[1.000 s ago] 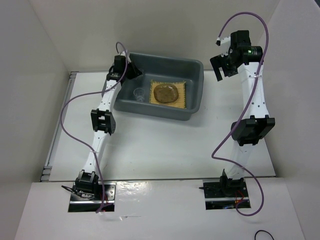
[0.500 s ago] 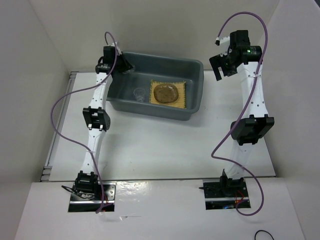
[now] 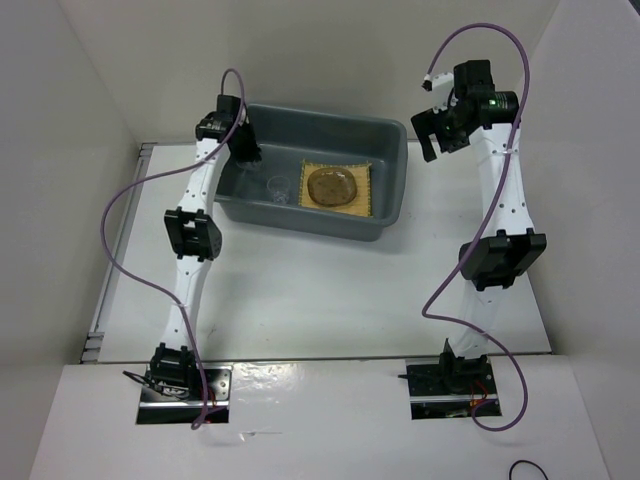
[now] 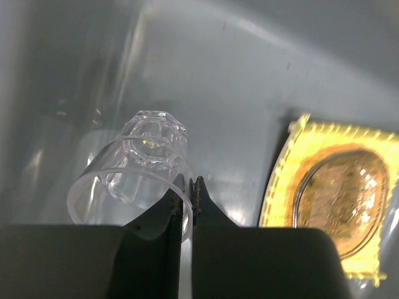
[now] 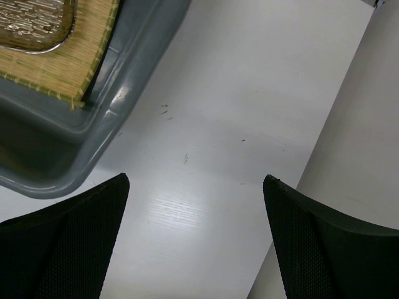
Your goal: Place the mixed dishes into the plastic bin
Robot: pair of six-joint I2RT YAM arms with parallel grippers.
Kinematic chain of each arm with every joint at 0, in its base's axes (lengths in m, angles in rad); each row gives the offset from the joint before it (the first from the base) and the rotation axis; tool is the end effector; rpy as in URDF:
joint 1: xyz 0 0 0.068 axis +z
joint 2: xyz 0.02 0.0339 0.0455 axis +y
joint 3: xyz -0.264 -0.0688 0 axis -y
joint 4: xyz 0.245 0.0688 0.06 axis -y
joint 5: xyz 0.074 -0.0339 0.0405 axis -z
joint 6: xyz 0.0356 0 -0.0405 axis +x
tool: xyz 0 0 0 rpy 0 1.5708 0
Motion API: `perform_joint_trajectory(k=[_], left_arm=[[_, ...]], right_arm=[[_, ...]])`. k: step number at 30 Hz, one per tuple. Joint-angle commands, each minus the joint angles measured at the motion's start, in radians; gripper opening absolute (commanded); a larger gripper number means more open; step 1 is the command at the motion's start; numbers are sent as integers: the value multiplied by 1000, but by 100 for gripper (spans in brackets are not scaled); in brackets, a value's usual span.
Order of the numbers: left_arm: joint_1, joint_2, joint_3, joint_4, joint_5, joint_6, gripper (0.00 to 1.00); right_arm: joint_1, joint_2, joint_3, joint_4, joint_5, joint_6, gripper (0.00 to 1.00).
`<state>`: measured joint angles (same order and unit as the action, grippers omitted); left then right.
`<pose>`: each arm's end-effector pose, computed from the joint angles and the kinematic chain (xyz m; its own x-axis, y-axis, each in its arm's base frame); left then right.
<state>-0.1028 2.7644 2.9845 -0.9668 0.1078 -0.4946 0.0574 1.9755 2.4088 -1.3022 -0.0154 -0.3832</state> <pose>0.5683 -0.0625 0.2485 -0.6804 -0.4042 -0.6113 -0.1618 0.8964 -0.4127 0.3912 0.0230 0.4298 -0.6819 -0.4136 -0.6032 -0.3474 0.9089 -0.2305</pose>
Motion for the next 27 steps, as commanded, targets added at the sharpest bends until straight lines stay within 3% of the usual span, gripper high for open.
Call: perform_joint_trajectory(k=[1, 14, 15, 21, 23, 24, 25, 27], left_arm=[[-35, -94, -31, -76, -55, 41, 0], [-115, -146, -156, -174, -149, 71, 2], [-115, -155, -156, -174, -160, 71, 6], [-124, -155, -145, -184, -190, 71, 52], [-124, -164, -145, -184, -191, 71, 70], [-124, -173, -134, -184, -203, 71, 90], [-124, -173, -134, -184, -212, 71, 100], [-124, -184, -108, -193, -236, 71, 100]], right_arm=[[9, 6, 42, 1, -27, -2, 92], [50, 6, 53, 1, -37, -2, 92], [50, -3, 53, 1, -37, -2, 92], [50, -12, 53, 1, -46, -2, 92], [50, -12, 53, 1, -46, -2, 92], [50, -12, 53, 1, -46, -2, 92], [50, -12, 53, 1, -46, -2, 92], [50, -12, 44, 1, -46, -2, 92]])
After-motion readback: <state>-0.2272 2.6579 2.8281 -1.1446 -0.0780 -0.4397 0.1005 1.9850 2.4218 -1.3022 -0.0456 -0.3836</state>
